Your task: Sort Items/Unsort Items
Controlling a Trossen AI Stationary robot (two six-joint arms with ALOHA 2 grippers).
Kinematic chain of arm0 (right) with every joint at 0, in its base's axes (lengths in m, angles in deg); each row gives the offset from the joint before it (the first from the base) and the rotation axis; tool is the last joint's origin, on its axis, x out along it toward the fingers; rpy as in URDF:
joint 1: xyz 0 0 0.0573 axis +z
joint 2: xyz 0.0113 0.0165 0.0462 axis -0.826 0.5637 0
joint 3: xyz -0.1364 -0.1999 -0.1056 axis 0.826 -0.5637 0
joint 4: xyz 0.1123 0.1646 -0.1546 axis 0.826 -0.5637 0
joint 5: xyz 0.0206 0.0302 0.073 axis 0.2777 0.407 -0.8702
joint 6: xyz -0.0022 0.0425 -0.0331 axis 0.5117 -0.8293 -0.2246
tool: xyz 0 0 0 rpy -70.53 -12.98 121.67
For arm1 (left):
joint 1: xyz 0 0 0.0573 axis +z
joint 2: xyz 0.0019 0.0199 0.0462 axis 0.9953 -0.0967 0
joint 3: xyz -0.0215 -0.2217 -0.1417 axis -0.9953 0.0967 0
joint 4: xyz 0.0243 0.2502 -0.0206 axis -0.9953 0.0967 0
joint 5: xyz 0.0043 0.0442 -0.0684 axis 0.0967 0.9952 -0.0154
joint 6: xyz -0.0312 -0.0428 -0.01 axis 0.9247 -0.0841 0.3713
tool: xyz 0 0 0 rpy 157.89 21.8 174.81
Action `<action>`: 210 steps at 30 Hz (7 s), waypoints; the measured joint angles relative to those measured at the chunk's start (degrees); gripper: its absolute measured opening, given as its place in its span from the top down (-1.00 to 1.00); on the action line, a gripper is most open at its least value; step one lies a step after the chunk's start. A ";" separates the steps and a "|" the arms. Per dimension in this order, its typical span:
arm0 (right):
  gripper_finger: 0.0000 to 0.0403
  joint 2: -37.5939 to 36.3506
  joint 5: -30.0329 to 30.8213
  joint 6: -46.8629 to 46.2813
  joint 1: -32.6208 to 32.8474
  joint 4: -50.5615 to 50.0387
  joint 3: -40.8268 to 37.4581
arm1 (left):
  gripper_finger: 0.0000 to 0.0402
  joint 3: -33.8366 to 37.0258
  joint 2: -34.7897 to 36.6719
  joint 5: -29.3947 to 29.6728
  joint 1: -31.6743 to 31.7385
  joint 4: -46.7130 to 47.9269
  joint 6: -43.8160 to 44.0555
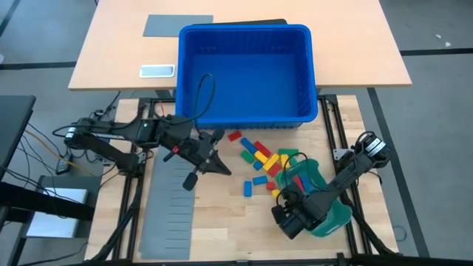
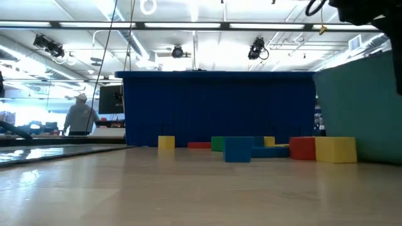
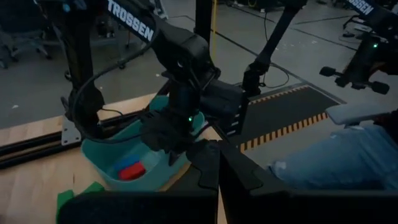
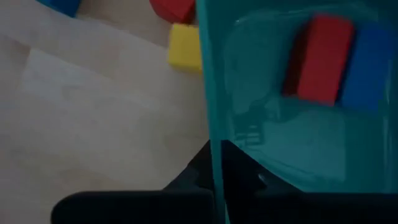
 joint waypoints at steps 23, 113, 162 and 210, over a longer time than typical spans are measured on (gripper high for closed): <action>1.00 -0.17 14.64 21.14 -4.90 -10.85 23.36 | 0.96 0.00 8.12 1.96 -0.02 1.27 -0.56; 1.00 -11.73 13.92 29.65 -4.83 8.93 15.53 | 0.96 0.00 15.92 11.08 -0.38 2.96 -1.25; 1.00 3.68 -11.27 -12.79 3.36 -11.69 7.75 | 0.96 5.92 15.88 12.22 -1.51 -0.50 -2.98; 0.96 3.07 2.93 29.38 -7.87 -22.55 20.20 | 0.96 5.92 15.92 12.13 -1.51 2.11 -1.40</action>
